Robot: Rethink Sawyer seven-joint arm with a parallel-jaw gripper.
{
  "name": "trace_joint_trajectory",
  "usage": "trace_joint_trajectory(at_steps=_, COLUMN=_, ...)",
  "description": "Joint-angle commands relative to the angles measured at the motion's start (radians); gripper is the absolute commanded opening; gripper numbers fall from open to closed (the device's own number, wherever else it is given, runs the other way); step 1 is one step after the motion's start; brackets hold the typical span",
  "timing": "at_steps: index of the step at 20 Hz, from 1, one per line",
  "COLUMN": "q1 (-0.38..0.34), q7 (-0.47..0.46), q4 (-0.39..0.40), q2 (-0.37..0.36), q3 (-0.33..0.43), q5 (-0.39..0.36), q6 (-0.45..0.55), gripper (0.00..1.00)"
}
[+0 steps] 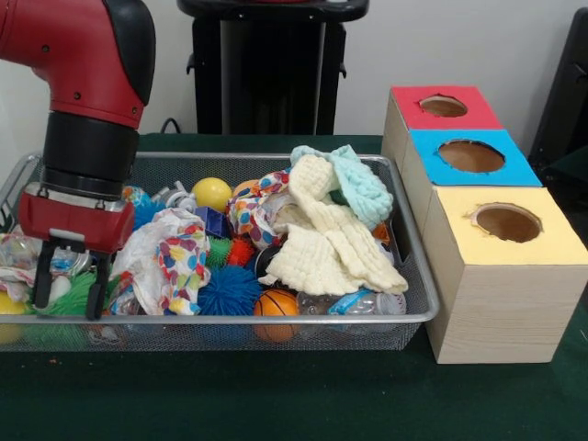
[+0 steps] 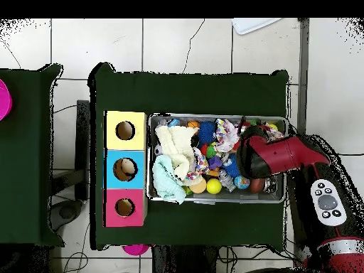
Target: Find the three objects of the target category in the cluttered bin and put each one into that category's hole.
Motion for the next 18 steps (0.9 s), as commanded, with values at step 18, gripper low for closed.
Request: trace_joint_trajectory(at_steps=18, q1=0.023, q7=-0.600, q4=-0.029, q2=0.164, q3=0.070, q5=0.145, q6=0.540, gripper=1.00)
